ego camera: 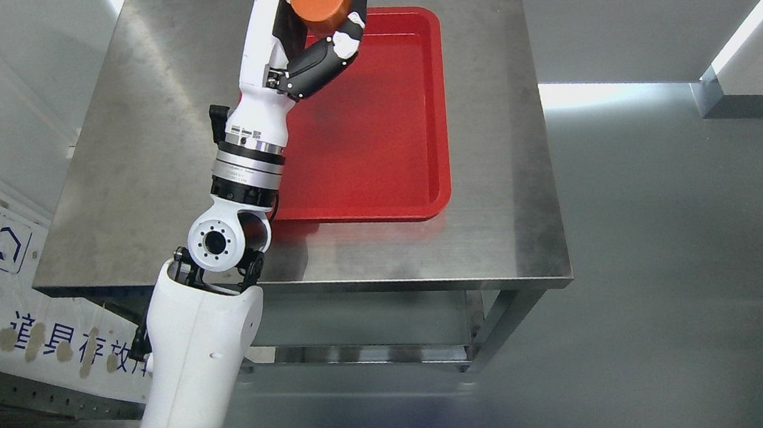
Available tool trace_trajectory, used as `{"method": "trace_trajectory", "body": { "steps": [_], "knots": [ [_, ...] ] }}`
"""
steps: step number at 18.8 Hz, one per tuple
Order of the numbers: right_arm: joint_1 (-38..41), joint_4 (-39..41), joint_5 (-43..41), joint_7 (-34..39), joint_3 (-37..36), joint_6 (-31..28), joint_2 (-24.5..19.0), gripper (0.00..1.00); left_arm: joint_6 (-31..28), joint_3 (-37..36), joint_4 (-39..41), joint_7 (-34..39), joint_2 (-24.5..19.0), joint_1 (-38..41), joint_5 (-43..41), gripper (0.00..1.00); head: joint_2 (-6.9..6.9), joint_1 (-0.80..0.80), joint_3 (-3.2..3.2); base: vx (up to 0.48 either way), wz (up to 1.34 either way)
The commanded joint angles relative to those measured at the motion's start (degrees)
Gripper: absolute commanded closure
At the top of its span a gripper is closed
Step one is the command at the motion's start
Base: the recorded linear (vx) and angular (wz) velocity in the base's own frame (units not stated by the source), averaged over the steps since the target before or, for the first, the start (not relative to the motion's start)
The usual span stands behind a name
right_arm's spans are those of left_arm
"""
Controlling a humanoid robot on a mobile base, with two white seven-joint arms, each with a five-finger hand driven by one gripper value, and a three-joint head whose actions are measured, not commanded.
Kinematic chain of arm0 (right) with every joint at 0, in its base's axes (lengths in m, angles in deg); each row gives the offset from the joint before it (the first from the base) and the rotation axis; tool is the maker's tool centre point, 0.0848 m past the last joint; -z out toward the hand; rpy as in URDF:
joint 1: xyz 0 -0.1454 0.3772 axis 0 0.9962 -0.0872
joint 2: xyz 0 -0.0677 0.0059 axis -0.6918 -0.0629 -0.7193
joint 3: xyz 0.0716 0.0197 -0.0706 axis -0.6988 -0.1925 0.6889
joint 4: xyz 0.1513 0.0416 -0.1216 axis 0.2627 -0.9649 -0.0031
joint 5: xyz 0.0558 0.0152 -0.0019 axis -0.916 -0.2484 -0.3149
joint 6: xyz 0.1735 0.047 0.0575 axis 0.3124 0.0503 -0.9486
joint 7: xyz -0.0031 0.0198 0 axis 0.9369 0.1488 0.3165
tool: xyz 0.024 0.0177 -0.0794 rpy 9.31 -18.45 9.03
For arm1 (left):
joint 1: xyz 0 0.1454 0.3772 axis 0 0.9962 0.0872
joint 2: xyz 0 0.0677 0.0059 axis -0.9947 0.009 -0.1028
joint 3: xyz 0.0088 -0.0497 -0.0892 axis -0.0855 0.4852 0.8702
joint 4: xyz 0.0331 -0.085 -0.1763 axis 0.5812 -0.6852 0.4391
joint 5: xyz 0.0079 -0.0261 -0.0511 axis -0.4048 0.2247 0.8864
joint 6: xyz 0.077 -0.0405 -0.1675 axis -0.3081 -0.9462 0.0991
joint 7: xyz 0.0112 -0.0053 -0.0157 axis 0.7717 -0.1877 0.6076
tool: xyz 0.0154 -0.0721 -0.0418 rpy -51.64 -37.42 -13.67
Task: Grab orange capacitor from left shelf to right desk
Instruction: 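Lower the capacitor with the left hand into the red tray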
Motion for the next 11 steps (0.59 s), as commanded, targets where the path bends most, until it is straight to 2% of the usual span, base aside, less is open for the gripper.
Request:
{"method": "trace_trajectory", "body": {
  "steps": [1,5,11],
  "knots": [
    [0.1,1.9,0.0,0.0,-0.6,0.1,1.0,0.00,0.1,-1.6,0.0,-0.2,-1.0,0.8,-0.1,0.96,0.00,0.00,0.00,0.060,0.00],
    [0.1,1.9,0.0,0.0,-0.6,0.0,1.0,0.00,1.7,-1.7,0.1,-0.4,-1.0,3.7,-0.1,0.96,0.00,0.00,0.00,0.014,0.00],
    [0.1,1.9,0.0,0.0,-0.6,0.0,1.0,0.00,-2.2,-3.8,0.0,-1.2,-1.0,3.8,-0.1,0.96,0.00,0.00,0.00,-0.005,0.00]
  ]
}}
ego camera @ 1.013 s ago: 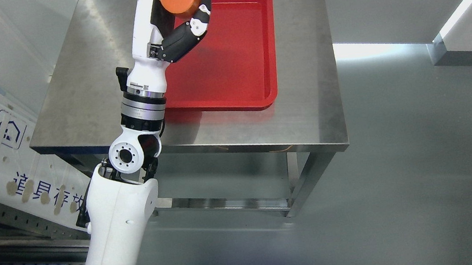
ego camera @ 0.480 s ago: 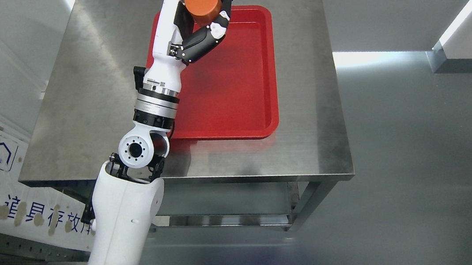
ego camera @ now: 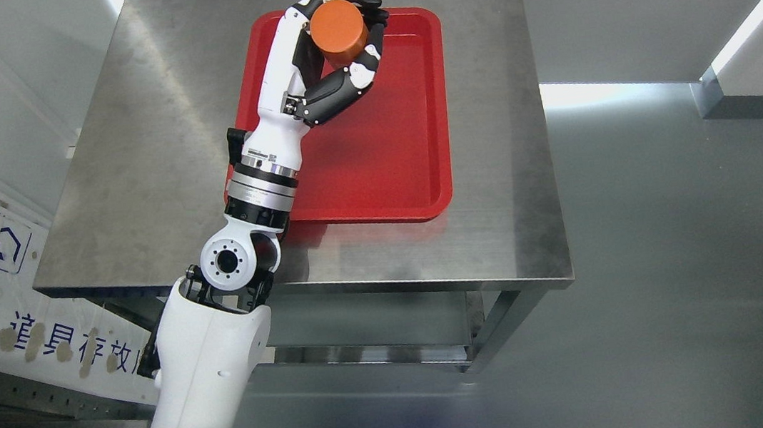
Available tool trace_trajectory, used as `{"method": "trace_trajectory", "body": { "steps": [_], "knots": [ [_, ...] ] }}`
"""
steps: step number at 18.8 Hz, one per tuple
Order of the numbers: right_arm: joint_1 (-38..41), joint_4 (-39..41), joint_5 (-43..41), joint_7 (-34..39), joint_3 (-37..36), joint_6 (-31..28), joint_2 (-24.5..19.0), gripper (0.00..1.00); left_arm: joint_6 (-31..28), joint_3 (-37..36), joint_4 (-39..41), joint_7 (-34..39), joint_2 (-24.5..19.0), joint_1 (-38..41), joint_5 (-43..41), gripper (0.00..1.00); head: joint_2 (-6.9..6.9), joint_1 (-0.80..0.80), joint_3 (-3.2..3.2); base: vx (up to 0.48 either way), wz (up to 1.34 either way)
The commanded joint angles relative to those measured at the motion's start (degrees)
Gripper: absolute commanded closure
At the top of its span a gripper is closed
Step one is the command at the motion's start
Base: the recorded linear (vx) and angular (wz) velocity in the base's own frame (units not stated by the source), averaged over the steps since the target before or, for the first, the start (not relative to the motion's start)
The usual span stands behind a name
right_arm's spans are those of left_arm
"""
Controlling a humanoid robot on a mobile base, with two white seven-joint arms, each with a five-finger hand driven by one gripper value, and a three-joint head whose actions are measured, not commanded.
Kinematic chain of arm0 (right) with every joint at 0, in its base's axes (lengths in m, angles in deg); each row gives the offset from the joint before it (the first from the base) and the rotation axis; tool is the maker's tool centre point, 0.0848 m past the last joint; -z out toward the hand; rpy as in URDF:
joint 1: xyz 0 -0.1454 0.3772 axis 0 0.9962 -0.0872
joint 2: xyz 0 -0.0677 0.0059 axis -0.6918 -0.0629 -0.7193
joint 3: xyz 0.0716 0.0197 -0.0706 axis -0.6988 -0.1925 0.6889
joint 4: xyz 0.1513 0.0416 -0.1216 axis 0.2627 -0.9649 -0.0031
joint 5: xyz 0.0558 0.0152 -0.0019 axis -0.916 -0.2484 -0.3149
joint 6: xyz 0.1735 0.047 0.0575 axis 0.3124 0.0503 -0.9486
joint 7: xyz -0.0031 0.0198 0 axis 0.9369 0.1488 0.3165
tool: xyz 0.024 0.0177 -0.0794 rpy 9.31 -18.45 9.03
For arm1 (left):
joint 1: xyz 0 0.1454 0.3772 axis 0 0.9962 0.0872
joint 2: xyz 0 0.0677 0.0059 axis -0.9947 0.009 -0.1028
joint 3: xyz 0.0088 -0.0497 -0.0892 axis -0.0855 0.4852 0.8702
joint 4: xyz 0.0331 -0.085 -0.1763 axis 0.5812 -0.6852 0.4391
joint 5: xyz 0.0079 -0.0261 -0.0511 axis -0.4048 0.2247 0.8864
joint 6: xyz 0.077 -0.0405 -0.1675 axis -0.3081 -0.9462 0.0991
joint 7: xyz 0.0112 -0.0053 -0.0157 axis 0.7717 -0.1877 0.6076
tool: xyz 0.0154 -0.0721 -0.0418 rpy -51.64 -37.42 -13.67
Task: Grab orange capacitor from left shelf to right desk
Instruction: 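Lower the capacitor with the left hand into the red tray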
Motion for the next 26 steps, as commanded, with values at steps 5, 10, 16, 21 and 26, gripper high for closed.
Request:
{"method": "trace_trajectory", "body": {
  "steps": [5,10,16,21,26],
  "knots": [
    [0.1,1.9,0.0,0.0,-0.6,0.1,1.0,0.00,-9.3,-4.9,-1.1,-0.4,-1.0,-2.0,-0.1,0.96,0.00,0.00,0.00,0.000,0.00],
    [0.1,1.9,0.0,0.0,-0.6,0.1,1.0,0.00,-11.3,-5.1,-1.3,-0.6,-1.0,-2.0,-0.5,0.96,0.00,0.00,0.00,0.000,0.00],
    [0.1,1.9,0.0,0.0,-0.6,0.1,1.0,0.00,-11.5,-2.5,-4.2,-2.4,-1.1,-3.2,-6.6,0.93,0.00,0.00,0.00,0.000,0.00],
    [0.1,1.9,0.0,0.0,-0.6,0.2,1.0,0.00,-12.6,1.2,-4.2,-3.6,-1.4,-1.2,-6.6,0.86,0.00,0.00,0.00,0.000,0.00],
    [0.1,1.9,0.0,0.0,-0.6,0.2,1.0,0.00,-13.1,1.3,-4.4,-3.8,-1.6,-0.3,-6.6,0.73,0.00,0.00,0.00,0.000,0.00]
  ]
}}
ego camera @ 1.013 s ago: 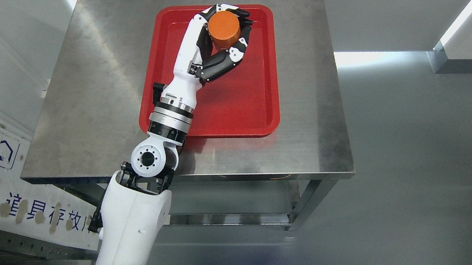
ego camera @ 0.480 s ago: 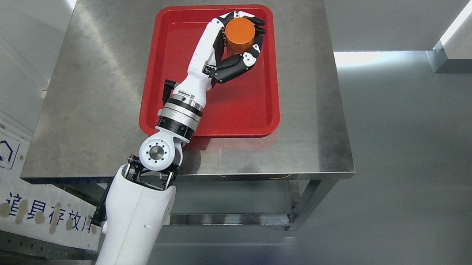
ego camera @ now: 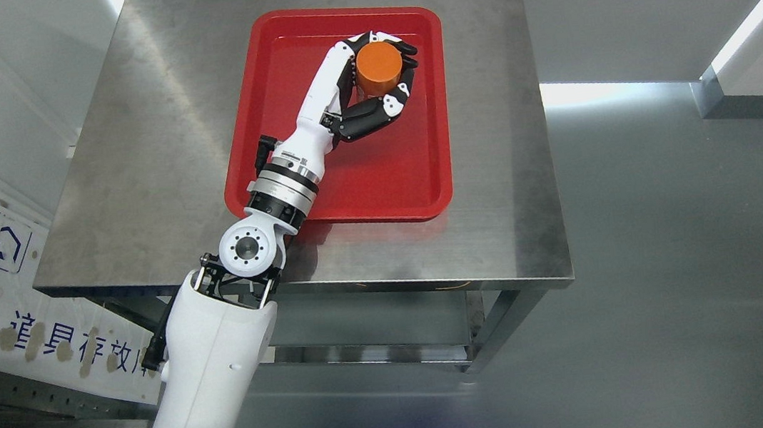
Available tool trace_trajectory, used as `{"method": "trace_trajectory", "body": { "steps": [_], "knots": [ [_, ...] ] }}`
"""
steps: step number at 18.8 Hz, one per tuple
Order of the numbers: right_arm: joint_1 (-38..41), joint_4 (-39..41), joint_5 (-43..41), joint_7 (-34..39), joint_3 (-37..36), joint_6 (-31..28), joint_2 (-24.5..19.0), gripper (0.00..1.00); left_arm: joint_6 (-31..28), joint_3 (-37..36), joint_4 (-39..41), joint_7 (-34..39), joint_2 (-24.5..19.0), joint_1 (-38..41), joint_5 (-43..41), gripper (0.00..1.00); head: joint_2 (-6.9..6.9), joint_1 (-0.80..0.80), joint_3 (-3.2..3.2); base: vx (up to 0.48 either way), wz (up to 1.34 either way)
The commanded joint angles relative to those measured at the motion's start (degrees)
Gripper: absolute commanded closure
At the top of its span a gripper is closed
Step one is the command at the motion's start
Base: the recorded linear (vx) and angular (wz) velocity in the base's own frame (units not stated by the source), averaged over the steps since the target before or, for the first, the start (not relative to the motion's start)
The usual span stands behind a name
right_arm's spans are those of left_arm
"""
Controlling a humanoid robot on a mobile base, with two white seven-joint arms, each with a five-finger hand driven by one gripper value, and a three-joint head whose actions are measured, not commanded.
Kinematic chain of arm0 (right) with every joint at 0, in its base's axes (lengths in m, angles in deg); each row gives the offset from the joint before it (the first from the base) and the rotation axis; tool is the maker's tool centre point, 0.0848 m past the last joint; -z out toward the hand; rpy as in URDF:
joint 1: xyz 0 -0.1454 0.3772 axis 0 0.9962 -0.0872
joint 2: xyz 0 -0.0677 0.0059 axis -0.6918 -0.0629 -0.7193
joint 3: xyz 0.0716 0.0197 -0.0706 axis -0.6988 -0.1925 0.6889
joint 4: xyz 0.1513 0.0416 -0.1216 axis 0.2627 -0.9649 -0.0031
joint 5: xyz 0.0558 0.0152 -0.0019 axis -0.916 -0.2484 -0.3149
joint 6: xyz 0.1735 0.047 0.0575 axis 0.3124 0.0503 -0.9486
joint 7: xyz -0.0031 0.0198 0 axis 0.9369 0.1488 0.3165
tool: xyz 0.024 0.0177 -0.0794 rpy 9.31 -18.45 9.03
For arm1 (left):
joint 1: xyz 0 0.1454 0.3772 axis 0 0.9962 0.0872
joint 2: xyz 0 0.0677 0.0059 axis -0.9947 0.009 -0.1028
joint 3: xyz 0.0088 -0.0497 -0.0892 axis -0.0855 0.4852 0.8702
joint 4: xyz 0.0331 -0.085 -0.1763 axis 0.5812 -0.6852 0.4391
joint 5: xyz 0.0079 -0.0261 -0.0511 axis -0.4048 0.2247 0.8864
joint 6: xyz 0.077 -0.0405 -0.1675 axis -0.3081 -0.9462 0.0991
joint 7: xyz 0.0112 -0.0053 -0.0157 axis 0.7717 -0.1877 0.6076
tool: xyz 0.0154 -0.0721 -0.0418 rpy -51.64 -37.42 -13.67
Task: Grab orange capacitor from left shelf to right desk
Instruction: 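Lower the capacitor with the left hand into the red tray, then open the left hand fingers to release the capacitor upright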
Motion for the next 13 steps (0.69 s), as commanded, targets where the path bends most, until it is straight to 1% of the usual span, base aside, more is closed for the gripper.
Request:
{"method": "trace_trajectory", "body": {
  "steps": [1,5,6,7,9,11,13],
  "knots": [
    [0.1,1.9,0.0,0.0,-0.6,-0.1,1.0,0.00,-0.5,2.3,-1.2,-0.1,-1.5,0.9,-0.2,0.71,0.00,0.00,0.00,0.000,0.00],
    [0.1,1.9,0.0,0.0,-0.6,-0.1,1.0,0.00,-0.9,3.1,-1.2,-0.2,-1.0,0.2,-0.2,0.57,0.00,0.00,0.00,0.000,0.00],
    [0.1,1.9,0.0,0.0,-0.6,-0.1,1.0,0.00,-1.2,3.3,-1.2,-0.2,-1.0,0.0,-0.1,0.51,0.00,0.00,0.00,0.000,0.00],
    [0.1,1.9,0.0,0.0,-0.6,-0.1,1.0,0.00,-1.2,3.7,-1.2,-0.2,-1.0,-0.5,-0.2,0.43,0.00,0.00,0.00,0.000,0.00],
    [0.1,1.9,0.0,0.0,-0.6,-0.1,1.0,0.00,-1.2,5.3,-1.1,0.0,-1.0,-2.4,0.0,0.21,0.00,0.00,0.00,0.000,0.00],
    [0.1,1.9,0.0,0.0,-0.6,0.0,1.0,0.00,-1.2,6.9,-1.1,0.5,-1.0,-4.6,0.0,0.09,0.00,0.00,0.00,0.000,0.00],
    [0.1,1.9,0.0,0.0,-0.6,-0.1,1.0,0.00,-1.1,10.7,-1.0,0.8,-1.0,-6.1,0.0,0.02,0.00,0.00,0.00,0.000,0.00]
  ]
}}
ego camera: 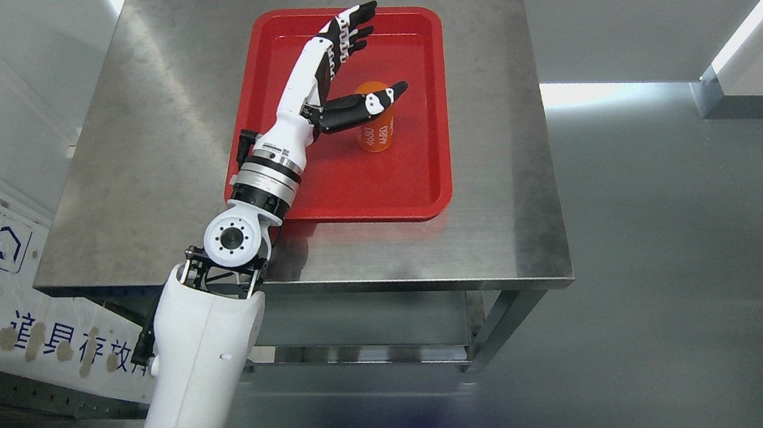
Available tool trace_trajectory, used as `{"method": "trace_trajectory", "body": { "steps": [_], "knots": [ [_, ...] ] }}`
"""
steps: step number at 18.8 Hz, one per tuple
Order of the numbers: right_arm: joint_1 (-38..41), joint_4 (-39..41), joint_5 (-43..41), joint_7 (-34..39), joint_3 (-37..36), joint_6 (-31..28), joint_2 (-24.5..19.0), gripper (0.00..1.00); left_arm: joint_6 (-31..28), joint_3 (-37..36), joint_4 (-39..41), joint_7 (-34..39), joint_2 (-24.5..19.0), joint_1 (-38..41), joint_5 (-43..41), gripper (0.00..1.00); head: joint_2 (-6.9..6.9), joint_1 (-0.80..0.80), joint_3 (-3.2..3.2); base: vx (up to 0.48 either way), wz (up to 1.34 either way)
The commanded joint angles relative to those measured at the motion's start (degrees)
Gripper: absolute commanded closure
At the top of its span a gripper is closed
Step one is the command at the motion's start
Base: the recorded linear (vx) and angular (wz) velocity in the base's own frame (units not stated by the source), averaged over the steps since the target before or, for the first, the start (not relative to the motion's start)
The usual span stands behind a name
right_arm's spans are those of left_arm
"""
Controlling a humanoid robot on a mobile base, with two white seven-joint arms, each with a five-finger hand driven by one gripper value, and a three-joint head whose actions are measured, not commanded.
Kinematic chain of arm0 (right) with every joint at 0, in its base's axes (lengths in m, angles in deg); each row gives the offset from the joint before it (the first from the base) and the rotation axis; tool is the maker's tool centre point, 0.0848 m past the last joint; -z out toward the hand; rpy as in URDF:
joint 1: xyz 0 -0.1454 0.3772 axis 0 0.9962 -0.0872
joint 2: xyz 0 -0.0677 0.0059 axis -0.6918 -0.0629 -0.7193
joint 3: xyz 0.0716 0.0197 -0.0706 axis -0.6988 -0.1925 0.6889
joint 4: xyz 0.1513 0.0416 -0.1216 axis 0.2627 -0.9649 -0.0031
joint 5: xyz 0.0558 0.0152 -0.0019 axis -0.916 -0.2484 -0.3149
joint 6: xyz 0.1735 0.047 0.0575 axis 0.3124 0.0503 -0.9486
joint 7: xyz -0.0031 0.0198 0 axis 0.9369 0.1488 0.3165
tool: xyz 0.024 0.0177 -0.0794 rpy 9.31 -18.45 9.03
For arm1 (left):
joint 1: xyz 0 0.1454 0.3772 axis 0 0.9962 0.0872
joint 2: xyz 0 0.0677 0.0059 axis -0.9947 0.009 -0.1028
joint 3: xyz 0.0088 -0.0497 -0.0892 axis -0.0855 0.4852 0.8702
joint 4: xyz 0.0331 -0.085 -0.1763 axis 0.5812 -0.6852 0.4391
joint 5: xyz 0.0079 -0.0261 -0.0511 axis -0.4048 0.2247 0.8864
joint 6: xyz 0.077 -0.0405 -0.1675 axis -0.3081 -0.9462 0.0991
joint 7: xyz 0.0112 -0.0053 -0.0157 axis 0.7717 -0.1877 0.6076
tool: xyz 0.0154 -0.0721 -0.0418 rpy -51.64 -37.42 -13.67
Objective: Grab orange capacitor from left shelf to right desk
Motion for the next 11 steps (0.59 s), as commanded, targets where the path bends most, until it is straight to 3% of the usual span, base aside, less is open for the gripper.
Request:
{"method": "trace_trajectory", "body": {
  "steps": [1,7,11],
  "knots": [
    [0.1,1.9,0.0,0.0,-0.6,-0.3,1.0,0.00,0.1,9.6,-0.2,1.1,-1.0,-4.3,0.4,0.01,0.00,0.00,0.00,0.000,0.00],
    [0.1,1.9,0.0,0.0,-0.6,-0.3,1.0,0.00,0.1,23.5,0.1,0.9,-1.1,-3.6,0.4,0.00,0.00,0.00,0.00,0.000,0.00],
    [0.1,1.9,0.0,0.0,-0.6,-0.3,1.0,0.00,2.0,25.4,1.7,0.8,-6.6,1.8,0.4,0.00,0.00,0.00,0.00,0.000,0.00]
  ]
}}
